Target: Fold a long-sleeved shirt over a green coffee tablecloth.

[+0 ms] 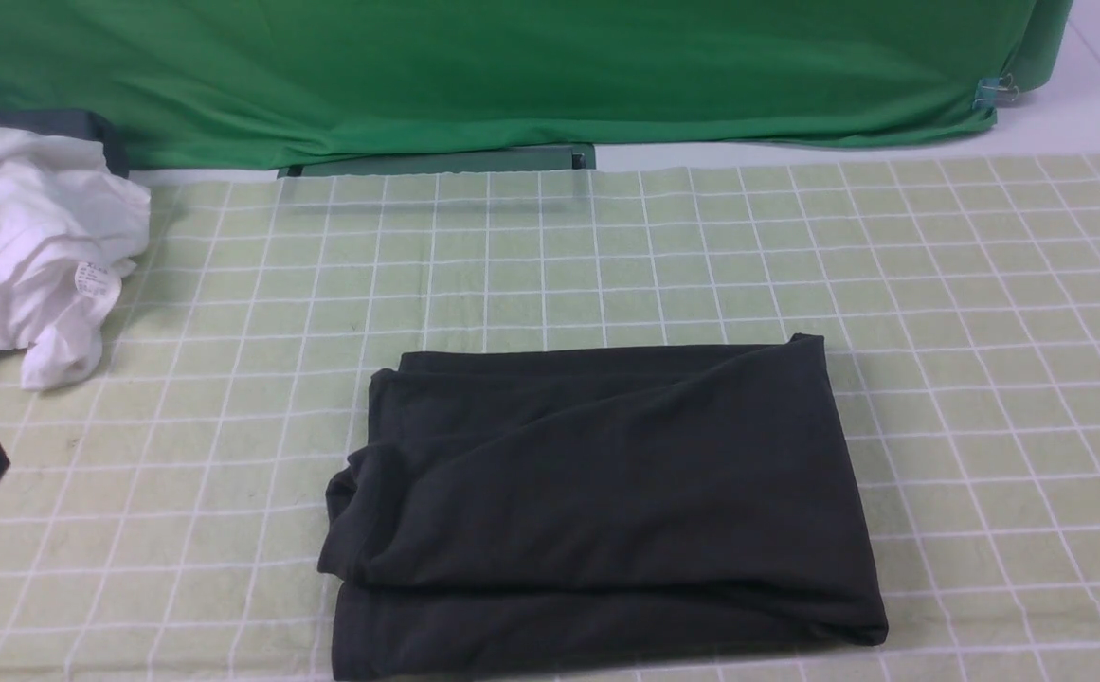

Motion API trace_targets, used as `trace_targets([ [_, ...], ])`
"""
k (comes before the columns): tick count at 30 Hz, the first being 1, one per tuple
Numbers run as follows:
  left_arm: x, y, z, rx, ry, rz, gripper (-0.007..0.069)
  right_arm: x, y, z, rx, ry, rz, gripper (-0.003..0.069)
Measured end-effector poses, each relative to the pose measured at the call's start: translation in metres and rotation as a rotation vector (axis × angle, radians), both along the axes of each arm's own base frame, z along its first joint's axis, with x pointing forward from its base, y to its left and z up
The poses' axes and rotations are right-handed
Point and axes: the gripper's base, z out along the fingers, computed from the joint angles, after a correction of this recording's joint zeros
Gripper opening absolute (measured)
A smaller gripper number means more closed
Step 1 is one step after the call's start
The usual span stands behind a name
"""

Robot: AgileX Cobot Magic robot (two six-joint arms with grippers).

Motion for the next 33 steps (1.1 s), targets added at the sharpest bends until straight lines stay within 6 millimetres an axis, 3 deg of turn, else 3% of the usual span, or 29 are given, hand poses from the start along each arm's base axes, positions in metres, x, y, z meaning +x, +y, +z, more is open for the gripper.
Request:
trace_targets([
  [6,0.005,0.006,-0.002,0.080,-0.085,0.056,0.0035,0.000,0.000,0.000,-0.001,0.000,0.000,0.0240],
  [10,0.006,0.009,-0.027,0.108,-0.157,0.100,0.0035,0.000,0.000,0.000,-0.001,0.000,0.000,0.0240],
  [14,0.000,0.013,-0.065,0.107,-0.225,0.135,0.0035,0.000,0.000,0.000,-0.001,0.000,0.000,0.0240],
  [20,0.004,0.016,-0.104,0.116,-0.143,0.198,0.0035,0.000,0.000,0.000,-0.001,-0.002,0.000,0.0240],
  [33,0.004,0.020,-0.114,0.110,-0.029,0.261,0.0035,0.000,0.000,0.000,0.000,-0.003,0.000,0.0240],
])
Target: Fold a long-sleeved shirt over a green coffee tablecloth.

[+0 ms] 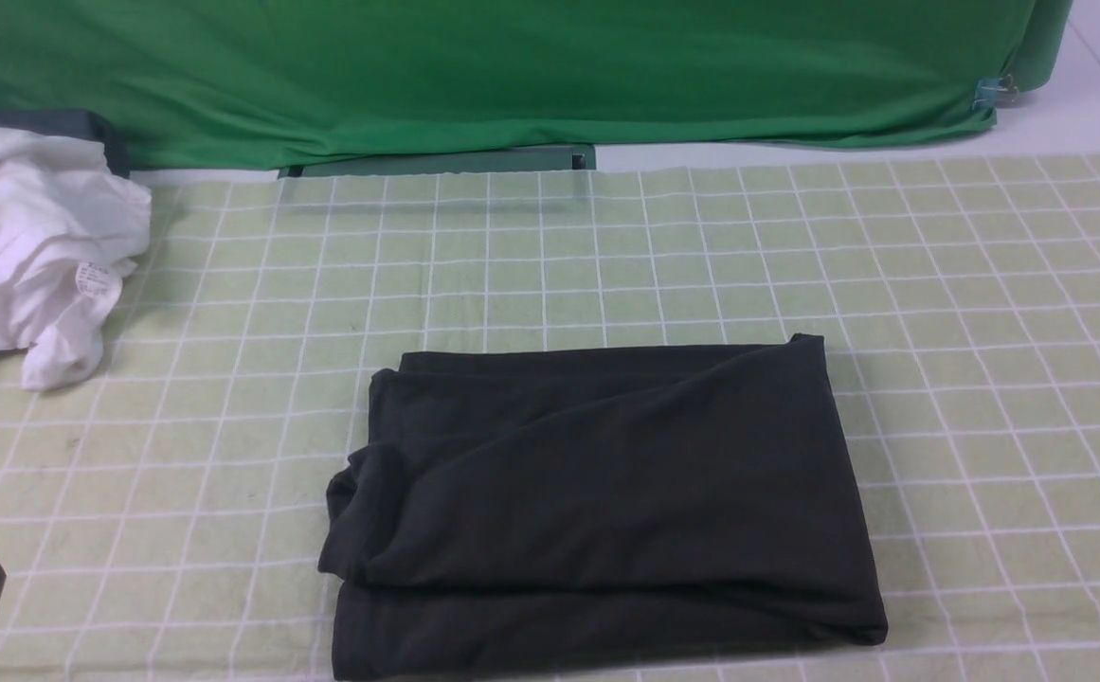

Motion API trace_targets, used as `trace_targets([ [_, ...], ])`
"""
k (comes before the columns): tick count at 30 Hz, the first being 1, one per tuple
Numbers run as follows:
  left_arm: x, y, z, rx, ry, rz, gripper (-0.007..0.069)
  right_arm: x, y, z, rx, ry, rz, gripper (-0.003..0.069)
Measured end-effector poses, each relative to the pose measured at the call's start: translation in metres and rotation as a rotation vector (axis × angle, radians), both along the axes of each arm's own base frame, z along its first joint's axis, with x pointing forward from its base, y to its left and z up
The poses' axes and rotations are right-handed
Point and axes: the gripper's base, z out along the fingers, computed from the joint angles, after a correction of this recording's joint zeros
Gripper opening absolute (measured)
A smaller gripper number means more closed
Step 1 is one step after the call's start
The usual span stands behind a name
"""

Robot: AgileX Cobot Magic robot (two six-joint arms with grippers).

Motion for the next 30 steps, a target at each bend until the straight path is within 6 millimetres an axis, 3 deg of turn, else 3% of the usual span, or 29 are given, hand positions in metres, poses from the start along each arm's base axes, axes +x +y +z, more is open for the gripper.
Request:
trace_targets([
  [30,0.0000,0.0000,-0.0001,0.015,0.002,-0.002,0.0035,0.0000,0.0000,0.0000,-0.001,0.000,0.000,0.0240],
])
